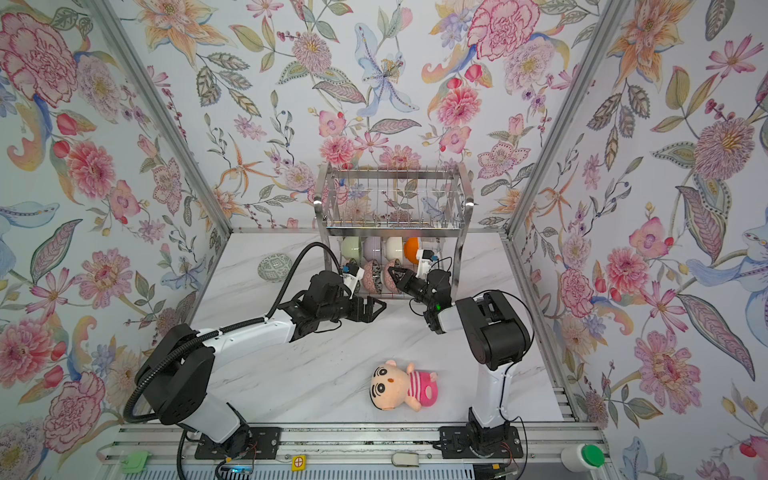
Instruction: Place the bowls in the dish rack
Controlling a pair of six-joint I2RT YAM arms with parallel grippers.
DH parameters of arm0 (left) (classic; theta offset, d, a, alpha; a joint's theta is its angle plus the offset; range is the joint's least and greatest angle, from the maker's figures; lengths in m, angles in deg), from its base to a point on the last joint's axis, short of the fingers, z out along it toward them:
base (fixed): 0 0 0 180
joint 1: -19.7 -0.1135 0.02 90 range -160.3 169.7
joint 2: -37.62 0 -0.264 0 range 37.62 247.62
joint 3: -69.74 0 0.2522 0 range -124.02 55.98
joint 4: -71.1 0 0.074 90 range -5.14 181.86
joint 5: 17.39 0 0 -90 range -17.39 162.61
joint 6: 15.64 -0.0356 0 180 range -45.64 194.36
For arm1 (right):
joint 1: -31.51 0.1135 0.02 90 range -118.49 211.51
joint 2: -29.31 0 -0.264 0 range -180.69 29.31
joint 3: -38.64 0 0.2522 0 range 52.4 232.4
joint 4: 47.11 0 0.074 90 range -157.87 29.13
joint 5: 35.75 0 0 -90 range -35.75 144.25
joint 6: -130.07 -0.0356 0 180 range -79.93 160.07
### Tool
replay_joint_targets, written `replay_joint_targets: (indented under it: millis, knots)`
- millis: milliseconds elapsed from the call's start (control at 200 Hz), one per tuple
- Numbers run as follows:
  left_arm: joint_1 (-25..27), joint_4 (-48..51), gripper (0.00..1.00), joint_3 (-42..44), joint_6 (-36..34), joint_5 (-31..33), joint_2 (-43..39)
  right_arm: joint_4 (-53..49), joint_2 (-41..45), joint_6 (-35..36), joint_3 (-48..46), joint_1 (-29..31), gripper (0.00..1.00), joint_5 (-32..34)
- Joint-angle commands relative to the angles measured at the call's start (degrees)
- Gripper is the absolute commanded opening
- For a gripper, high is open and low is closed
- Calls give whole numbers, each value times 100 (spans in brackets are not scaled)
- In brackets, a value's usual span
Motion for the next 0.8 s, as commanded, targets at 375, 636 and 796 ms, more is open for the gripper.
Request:
replay_joint_targets:
  millis: [375, 636, 796]
  knots:
    - [30, 75, 99, 220, -12, 169, -192, 100, 408, 116, -169, -33, 19, -102]
    - [29, 76, 99, 286, 4, 205, -433, 96, 557, 133, -318, -69, 20, -84]
    - [24, 91, 99, 335, 11, 216, -493, 73, 711, 182, -497, -109, 22, -89]
